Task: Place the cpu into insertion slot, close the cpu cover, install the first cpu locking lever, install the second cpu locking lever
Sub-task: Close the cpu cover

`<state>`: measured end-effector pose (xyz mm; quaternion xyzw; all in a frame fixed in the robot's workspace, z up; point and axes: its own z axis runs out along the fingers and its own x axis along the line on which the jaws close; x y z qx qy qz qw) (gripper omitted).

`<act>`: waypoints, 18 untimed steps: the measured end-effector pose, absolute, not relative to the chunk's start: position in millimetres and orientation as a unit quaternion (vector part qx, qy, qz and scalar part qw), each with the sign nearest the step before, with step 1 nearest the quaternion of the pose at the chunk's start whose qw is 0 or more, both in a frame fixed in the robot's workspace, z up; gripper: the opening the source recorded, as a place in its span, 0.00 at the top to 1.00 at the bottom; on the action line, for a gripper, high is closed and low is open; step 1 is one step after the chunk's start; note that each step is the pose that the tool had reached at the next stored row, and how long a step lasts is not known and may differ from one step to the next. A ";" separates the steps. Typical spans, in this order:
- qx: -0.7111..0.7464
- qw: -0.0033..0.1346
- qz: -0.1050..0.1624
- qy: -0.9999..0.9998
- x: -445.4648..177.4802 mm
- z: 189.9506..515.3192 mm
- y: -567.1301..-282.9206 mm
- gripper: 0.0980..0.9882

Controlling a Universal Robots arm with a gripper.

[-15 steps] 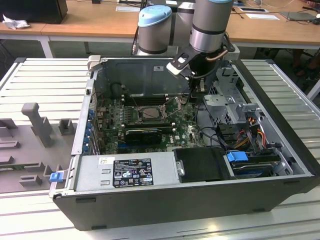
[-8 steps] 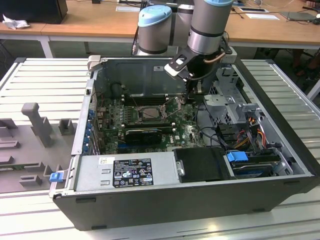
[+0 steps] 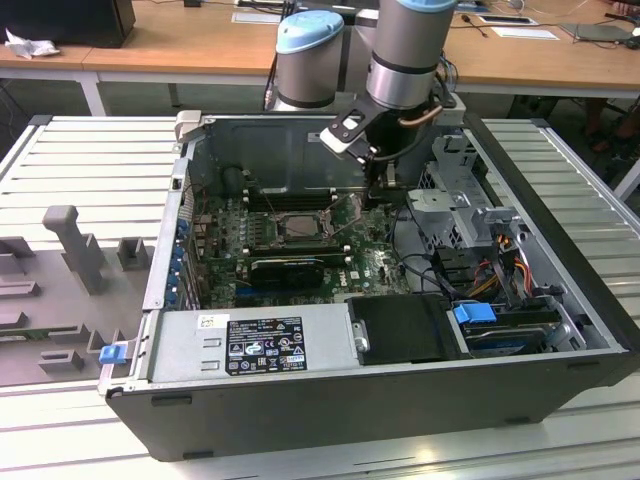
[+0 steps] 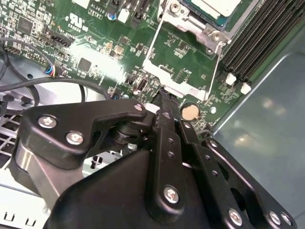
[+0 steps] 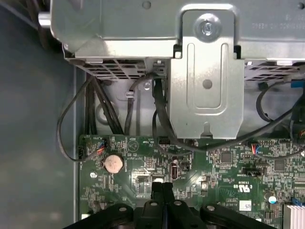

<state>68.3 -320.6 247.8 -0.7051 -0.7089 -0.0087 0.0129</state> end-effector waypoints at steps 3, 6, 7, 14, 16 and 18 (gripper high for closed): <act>-0.705 0.014 -0.008 -0.709 64.0 250.8 -320.6 0.99; -0.705 0.014 -0.008 -0.709 59.0 251.8 -320.6 0.99; -0.705 0.014 -0.008 -0.709 56.9 251.9 -320.6 0.99; -0.705 0.014 -0.008 -0.709 25.4 251.5 -320.6 0.99; -0.705 0.014 -0.008 -0.709 8.5 250.2 -320.6 0.99; -0.705 0.014 -0.008 -0.709 4.2 249.6 -320.6 0.99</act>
